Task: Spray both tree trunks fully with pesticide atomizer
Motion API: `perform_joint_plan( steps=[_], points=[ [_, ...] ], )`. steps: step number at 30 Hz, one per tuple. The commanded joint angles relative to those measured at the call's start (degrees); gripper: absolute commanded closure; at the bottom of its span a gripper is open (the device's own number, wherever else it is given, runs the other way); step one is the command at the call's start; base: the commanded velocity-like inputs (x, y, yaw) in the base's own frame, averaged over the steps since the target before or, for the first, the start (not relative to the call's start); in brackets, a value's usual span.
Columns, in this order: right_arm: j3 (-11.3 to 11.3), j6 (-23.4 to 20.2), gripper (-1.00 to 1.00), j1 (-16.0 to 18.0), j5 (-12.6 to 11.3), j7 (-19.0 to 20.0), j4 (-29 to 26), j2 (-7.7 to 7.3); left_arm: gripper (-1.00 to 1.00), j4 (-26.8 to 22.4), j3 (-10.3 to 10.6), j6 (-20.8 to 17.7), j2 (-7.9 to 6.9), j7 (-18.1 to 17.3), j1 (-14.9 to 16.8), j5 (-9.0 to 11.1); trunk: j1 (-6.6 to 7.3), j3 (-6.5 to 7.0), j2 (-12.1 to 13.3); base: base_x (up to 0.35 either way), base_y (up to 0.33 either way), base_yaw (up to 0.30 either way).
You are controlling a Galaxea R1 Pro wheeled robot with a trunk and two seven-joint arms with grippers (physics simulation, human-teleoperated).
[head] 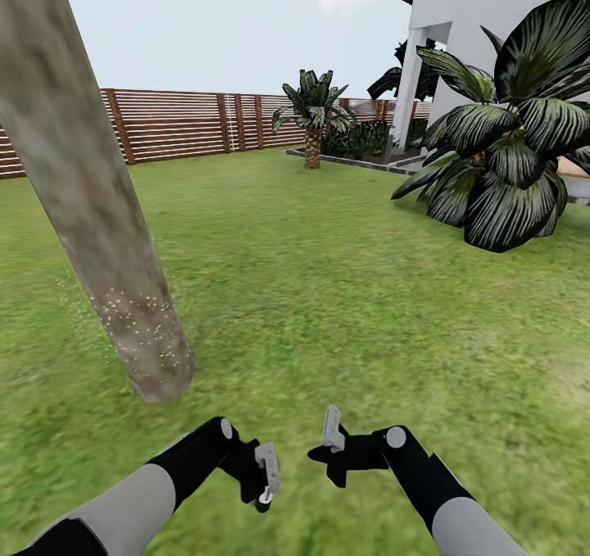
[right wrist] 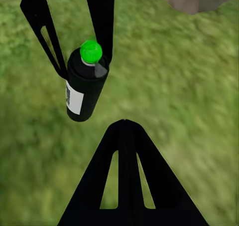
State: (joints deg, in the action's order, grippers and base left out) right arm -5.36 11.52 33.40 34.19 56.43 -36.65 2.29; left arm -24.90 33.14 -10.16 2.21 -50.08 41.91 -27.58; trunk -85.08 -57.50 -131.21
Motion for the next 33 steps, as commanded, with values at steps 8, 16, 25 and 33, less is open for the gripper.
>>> perform_joint_plan(
  steps=[8, 16, 25, 33],
  points=[
    [0.0, 0.0, 1.00, 0.0, 0.0, 0.0, 0.0, 0.00, 1.00, -0.1, 0.0, 0.1, 1.64, 0.2, 0.0, -0.1, 0.00, 0.00, 0.0, 0.000, 0.000, 0.000],
    [0.0, 0.0, 1.00, 0.0, -0.1, 0.0, -0.8, 0.05, 1.00, -0.5, -0.3, 0.1, 2.55, 1.7, 0.0, 0.0, 0.00, 0.00, 0.0, 0.000, 0.000, 0.000],
    [0.0, 0.0, 1.00, 0.0, -0.1, 0.0, -0.9, 0.07, 1.00, -1.2, -0.3, 0.0, 3.12, 4.8, -0.2, 0.1, 0.00, 0.00, 0.0, 0.000, 0.000, 0.000],
    [0.0, 0.0, 1.00, 0.0, -0.1, 0.0, -0.9, 0.08, 1.00, -1.2, -0.2, 0.0, 3.72, 4.8, -0.3, 0.2, 0.00, 0.00, 0.0, 0.000, 0.000, 0.000]
  ],
)
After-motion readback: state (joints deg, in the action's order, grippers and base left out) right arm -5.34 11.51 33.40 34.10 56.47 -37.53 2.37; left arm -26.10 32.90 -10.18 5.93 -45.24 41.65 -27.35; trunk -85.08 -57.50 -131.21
